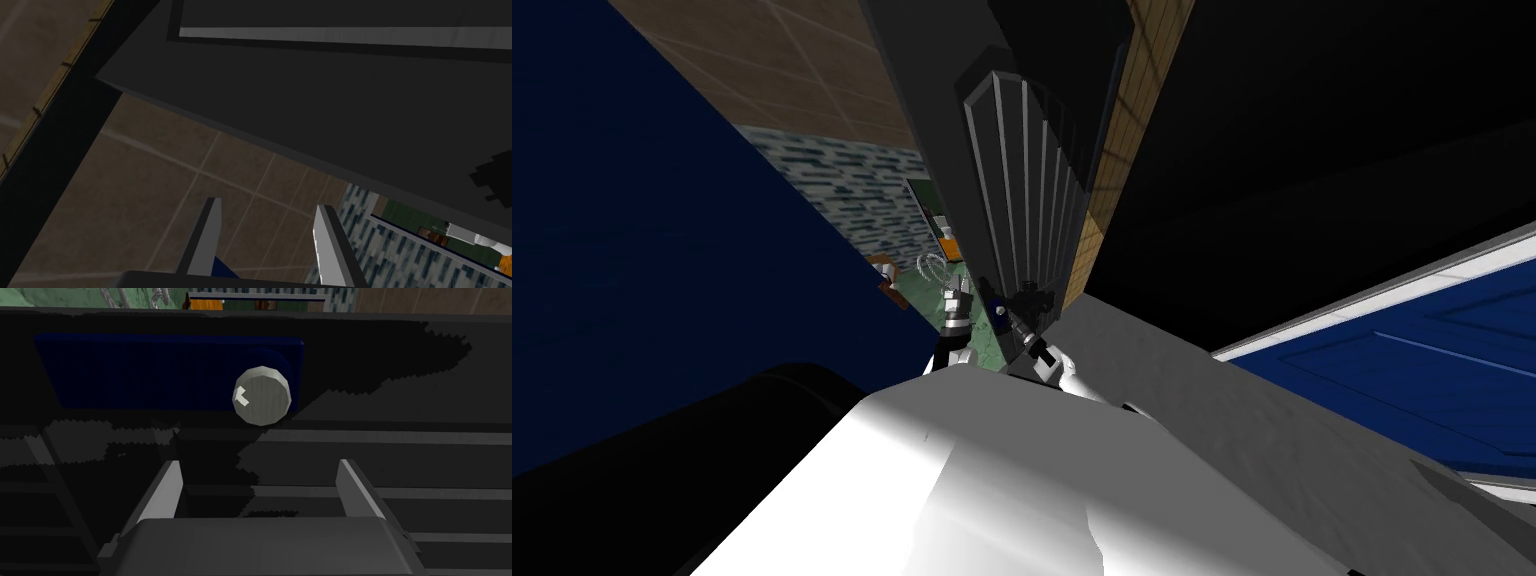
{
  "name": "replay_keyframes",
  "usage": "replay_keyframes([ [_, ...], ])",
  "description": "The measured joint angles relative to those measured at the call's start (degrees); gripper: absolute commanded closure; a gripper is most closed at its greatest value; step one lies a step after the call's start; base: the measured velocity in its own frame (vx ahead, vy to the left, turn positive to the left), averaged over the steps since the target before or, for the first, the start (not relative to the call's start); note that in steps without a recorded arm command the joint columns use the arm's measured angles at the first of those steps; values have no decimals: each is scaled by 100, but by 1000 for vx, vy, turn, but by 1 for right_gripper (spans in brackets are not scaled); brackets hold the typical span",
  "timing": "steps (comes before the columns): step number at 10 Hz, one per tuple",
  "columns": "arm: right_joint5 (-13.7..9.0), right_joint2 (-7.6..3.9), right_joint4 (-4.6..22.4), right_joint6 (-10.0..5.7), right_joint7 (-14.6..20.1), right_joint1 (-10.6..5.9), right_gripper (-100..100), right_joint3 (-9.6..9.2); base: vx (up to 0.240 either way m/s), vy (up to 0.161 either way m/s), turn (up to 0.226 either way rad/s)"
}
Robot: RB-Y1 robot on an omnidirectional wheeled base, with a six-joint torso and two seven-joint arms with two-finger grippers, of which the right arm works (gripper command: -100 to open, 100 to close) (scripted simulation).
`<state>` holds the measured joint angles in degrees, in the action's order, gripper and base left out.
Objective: Push the door open
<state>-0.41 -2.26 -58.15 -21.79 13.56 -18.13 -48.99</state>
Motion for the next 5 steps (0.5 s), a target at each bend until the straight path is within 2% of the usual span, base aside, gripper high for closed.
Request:
replay_keyframes([
  [2,2,44,38,1,-19,0,-100,38,121,156,29],
  [3,3,95,41,13,-30,7,-100,57,133,164,38],
  [4,4,178,67,20,-41,1,-100,79,56,77,-1],
  [5,4,189,69,21,-43,-2,100,81,-6,-10,-6],
])
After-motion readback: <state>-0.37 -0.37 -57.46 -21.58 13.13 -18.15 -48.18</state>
